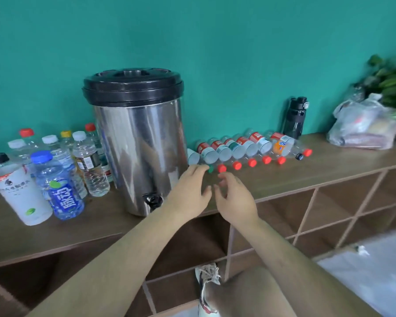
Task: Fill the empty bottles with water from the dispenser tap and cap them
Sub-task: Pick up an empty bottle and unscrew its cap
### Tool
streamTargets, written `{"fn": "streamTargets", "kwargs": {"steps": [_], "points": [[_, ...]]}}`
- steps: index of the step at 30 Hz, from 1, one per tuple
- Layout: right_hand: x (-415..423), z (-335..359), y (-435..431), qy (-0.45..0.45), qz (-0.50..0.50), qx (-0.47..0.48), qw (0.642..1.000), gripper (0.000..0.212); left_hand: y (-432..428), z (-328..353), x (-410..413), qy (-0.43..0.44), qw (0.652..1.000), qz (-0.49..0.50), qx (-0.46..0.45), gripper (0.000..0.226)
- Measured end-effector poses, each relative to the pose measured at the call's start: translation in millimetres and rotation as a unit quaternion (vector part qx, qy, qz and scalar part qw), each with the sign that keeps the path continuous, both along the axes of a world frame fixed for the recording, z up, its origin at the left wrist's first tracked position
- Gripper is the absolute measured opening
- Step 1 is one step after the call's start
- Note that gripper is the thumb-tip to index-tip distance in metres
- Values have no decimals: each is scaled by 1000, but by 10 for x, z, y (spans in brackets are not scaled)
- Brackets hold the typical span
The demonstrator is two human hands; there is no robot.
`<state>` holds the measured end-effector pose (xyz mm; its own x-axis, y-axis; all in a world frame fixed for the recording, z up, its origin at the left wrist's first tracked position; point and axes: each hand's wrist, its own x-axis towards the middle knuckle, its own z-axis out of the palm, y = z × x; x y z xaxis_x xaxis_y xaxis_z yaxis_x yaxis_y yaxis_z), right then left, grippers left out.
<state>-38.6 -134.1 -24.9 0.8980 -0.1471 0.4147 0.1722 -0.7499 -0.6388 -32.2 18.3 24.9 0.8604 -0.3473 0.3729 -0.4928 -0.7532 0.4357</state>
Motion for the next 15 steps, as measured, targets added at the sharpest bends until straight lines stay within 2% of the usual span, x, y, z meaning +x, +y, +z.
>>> {"fn": "streamTargets", "kwargs": {"steps": [4,10,15], "points": [[605,-109,-174,65,9,-103,992,50,-322,-121,408,54,998,18,38,64],[1530,-316,-210,61,1,-193,979,46,-424,-302,798,84,993,57,56,70],[1871,-476,-93,18,-14,-257,966,30,-345,-397,866,80,994,63,43,68]]}}
